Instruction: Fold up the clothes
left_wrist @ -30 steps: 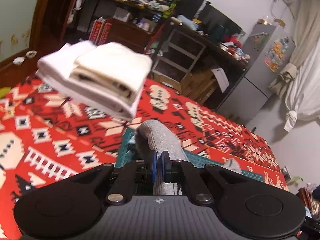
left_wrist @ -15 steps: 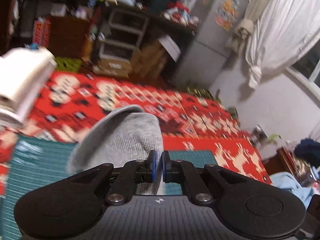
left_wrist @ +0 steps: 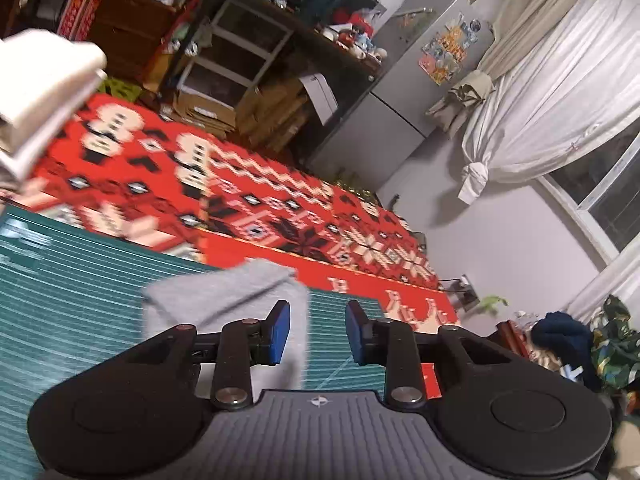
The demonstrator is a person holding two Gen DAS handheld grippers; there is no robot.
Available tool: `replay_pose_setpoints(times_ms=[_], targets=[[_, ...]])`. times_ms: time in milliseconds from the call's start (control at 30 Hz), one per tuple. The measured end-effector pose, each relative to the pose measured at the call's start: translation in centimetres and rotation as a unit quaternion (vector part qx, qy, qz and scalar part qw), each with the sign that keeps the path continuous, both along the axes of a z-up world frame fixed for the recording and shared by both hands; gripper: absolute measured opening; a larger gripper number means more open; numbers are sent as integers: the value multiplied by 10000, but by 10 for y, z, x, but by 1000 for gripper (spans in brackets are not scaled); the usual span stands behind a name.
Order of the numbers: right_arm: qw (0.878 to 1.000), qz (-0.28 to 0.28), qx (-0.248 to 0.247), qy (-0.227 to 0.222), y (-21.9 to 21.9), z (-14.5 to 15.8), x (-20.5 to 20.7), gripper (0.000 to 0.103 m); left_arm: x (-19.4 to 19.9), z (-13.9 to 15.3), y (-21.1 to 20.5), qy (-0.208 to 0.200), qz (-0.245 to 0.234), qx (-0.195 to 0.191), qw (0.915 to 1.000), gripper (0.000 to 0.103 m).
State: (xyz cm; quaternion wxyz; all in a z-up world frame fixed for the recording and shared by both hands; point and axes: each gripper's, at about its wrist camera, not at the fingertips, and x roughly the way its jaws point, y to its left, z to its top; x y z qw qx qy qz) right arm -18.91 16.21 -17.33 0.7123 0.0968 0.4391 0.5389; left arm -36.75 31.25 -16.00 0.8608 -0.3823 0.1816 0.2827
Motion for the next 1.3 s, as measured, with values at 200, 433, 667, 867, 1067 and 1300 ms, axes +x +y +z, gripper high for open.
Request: replay_pose_setpoints(times_ms=[200, 433, 667, 867, 1067, 1300], targets=[[9977, -172, 196, 625, 37, -19, 23, 33, -49, -15, -9, 80, 34, 73, 9999, 30], [9991, -51, 6, 428, 64, -23, 30, 5, -66, -29, -17, -143, -230, 13, 9996, 30], [10000, -97, -11, 8, 63, -4, 30, 4, -56, -44, -24, -135, -647, -138, 9977, 21], [9993, -215, -293, 75, 63, -28, 34, 5, -52, -57, -31, 101, -904, -110, 9958, 20], [9994, -235, -252, -55, 54, -20, 29, 13, -59, -50, -38, 37, -1048, 55, 9945, 21], [9980, 255, -166, 559, 15, -20, -2, 25, -81, -48, -45, -221, -1097, -144, 9936, 21]])
